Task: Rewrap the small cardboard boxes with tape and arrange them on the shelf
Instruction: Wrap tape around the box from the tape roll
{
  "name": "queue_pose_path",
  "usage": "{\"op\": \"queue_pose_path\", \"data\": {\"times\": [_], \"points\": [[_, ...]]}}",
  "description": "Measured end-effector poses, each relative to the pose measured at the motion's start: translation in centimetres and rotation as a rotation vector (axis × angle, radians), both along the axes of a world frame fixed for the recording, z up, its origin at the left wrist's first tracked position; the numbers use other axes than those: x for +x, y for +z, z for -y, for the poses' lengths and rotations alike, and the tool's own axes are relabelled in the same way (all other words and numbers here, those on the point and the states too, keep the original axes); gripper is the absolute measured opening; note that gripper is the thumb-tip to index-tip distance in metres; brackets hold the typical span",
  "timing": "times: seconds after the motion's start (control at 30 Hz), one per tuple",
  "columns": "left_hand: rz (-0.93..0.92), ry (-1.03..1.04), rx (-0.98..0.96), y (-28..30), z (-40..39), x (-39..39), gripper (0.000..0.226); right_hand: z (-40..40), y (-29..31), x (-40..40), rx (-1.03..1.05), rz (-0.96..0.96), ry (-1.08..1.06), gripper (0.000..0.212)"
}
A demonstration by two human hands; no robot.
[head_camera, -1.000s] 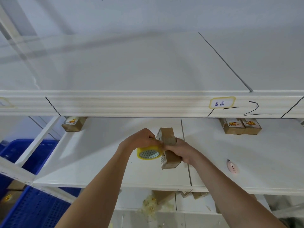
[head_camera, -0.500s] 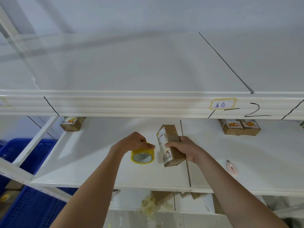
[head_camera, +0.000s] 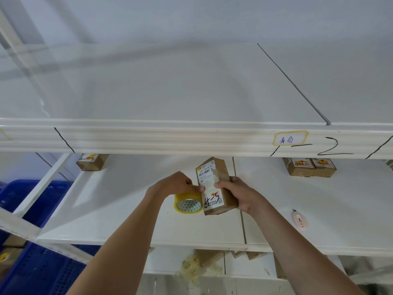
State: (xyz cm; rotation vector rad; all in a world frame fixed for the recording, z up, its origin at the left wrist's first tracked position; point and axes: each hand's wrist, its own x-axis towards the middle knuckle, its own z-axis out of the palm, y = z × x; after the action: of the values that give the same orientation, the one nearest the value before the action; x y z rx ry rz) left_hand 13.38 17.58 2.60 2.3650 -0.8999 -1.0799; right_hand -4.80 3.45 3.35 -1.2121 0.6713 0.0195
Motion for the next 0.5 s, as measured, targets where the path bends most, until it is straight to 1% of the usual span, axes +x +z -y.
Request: {"op": "queue_pose_path", "data": {"times": [0.1, 0.2, 0.27, 0.33, 0.4, 0.5], "points": [[-0.007, 0.006, -0.039, 0.4, 0.2, 0.1, 0.045, 0.0, -0.2, -0.1, 0.027, 0.04, -0.015, 0.034], [-0.05, 0.02, -0.145, 0.4, 0.5, 0.1, 0.05, 0.2, -0.1, -0.1, 0.077, 0.072, -0.058, 0.035], [-0.09, 0.007, -0.164, 0.4, 0.4, 0.1, 0.052, 0.4, -0.2, -0.1, 0.086, 0.082, -0.068, 0.035], [-0.104, 0.004, -0.15, 0.2, 0.3, 0.2, 0.054, 0.6, -0.2, 0.0, 0.048, 0.06, -0.05, 0.036], [-0.079, 0.022, -0.148, -0.1, 0.1, 0.2, 0.053, 0.9, -0.3, 0.2, -0.016, 0.01, -0.045, 0.036], [0.046, 0.014, -0.101, -0.6, 0.2, 0.0, 0.049, 1.1, -0.3, 0.6, -0.13, -0.062, -0.068, 0.037]]}}
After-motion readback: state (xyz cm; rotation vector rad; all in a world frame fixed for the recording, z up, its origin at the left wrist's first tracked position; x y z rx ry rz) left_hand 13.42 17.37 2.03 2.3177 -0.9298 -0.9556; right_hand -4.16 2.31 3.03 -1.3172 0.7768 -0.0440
